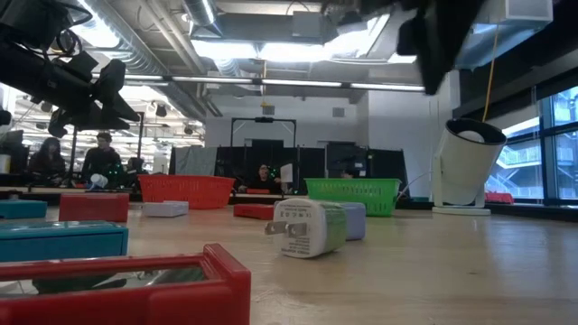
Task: Pick & Place Office items
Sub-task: Put the violet charger adapter into the green bin
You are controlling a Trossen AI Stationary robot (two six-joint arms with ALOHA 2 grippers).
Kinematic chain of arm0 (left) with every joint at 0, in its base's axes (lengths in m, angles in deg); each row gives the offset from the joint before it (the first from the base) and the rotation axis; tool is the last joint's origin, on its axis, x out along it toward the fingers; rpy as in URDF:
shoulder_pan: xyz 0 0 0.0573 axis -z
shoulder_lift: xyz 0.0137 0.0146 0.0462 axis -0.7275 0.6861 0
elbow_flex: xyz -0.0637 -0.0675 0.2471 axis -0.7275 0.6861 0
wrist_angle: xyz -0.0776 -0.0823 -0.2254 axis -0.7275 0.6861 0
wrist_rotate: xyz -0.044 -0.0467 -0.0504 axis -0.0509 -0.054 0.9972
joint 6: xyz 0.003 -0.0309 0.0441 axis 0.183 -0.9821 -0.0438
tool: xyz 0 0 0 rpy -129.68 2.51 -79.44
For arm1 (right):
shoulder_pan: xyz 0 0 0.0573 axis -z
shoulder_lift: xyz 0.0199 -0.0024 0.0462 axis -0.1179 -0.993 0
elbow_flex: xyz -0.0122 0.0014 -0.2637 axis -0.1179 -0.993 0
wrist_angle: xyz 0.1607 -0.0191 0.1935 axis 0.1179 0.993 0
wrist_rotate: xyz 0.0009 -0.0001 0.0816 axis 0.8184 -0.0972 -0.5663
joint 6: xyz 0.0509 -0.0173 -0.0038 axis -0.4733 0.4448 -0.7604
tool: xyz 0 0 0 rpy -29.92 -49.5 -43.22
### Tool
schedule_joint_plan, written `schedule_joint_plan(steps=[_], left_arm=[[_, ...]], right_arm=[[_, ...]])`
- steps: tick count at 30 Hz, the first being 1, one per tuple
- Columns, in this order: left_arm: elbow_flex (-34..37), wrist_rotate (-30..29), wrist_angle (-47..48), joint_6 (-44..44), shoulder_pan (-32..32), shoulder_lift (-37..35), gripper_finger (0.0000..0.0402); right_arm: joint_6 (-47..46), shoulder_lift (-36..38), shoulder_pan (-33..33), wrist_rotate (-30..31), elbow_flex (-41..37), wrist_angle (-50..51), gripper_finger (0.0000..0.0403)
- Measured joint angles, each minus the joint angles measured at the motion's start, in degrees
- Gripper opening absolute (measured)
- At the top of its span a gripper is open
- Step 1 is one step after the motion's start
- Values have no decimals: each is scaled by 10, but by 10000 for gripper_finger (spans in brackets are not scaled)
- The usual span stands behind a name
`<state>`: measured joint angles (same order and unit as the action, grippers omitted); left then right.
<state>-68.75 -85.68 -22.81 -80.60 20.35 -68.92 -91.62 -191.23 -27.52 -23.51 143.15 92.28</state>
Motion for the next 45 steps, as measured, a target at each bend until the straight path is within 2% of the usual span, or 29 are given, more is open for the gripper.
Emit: schedule_joint_plan(steps=[6, 9, 12, 17, 25, 30, 33, 45], left_arm=[[0, 0, 0, 0, 0, 0, 141], [0, 0, 0, 0, 0, 0, 141], [0, 0, 0, 0, 0, 0, 141], [0, 0, 0, 0, 0, 0, 141], [0, 0, 0, 0, 0, 0, 141], [0, 0, 0, 0, 0, 0, 141], [0, 0, 0, 0, 0, 0, 141], [0, 0, 0, 0, 0, 0, 141]], right_arm=[[-27, 0, -84, -17, -5, -1, 263], [-62, 1, -109, -17, -32, -3, 263], [-112, 1, -120, -41, -74, -15, 263], [-148, 1, -130, -103, -158, -86, 263], [-152, 0, -127, -88, -241, -117, 263], [-152, 0, -126, -89, -280, -200, 263], [-170, 0, -126, -87, -296, -236, 263], [-182, 0, -127, -76, -301, -225, 263]])
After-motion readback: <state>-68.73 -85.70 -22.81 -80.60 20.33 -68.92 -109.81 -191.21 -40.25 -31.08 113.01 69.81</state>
